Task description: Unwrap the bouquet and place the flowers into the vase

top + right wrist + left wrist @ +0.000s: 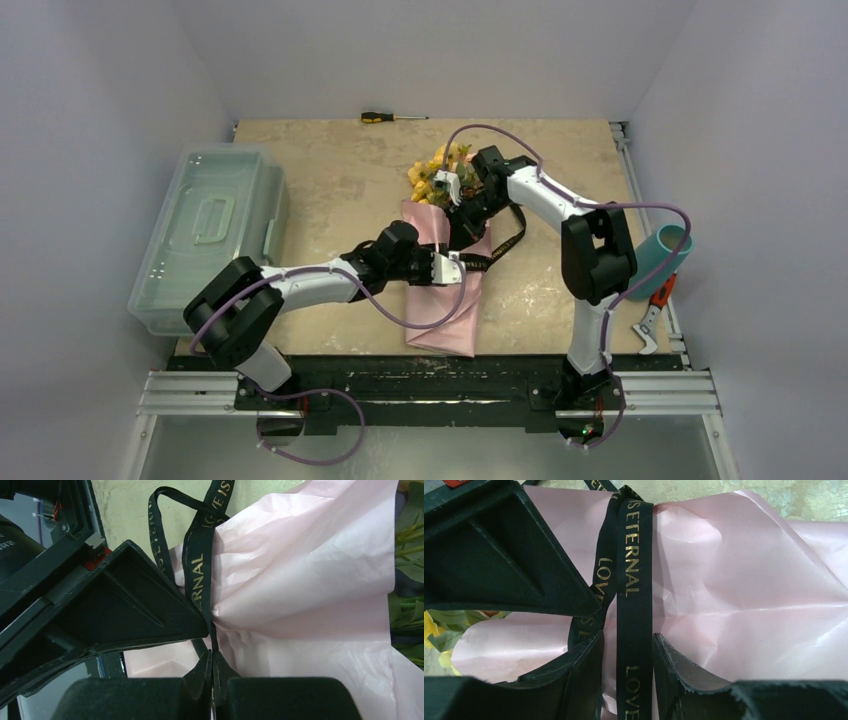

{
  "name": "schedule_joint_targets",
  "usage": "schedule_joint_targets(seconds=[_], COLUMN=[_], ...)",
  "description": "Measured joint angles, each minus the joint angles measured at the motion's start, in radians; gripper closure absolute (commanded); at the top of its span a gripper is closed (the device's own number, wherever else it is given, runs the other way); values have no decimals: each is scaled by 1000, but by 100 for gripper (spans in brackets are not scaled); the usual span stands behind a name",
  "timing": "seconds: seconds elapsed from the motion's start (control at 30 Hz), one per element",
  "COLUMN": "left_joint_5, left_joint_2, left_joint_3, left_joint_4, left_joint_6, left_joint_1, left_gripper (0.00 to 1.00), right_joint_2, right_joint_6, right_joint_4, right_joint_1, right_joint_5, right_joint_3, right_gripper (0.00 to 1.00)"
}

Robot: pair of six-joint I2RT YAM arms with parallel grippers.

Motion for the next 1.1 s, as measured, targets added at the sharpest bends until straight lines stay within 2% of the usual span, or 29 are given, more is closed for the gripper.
schedule_joint_targets(seconds=[0.2, 0.43, 0.63, 0.8, 1.1], left_joint_5=[-30, -40, -31, -37, -38], left_joint_2=[23, 40, 18, -42, -188], left_joint_3=[9, 28, 45, 45, 43], left_joint_4=[16, 13, -40, -84, -137], left_joint_6=[1, 9, 7, -56, -216], left_joint_1=[-12, -19, -19, 1, 148], left_gripper=[73, 100, 100, 100, 100], right_joint_2=[0, 0, -7, -58, -164], right_joint_6=[-11, -14, -15, -28, -90], right_joint_4=[-11, -15, -16, -24, -55], right_joint_1=[0, 0, -11, -65, -196], right_joint_5=[-14, -20, -15, 6, 67], right_joint_3=[6, 6, 6, 5, -83], right_gripper=[100, 100, 100, 100, 100])
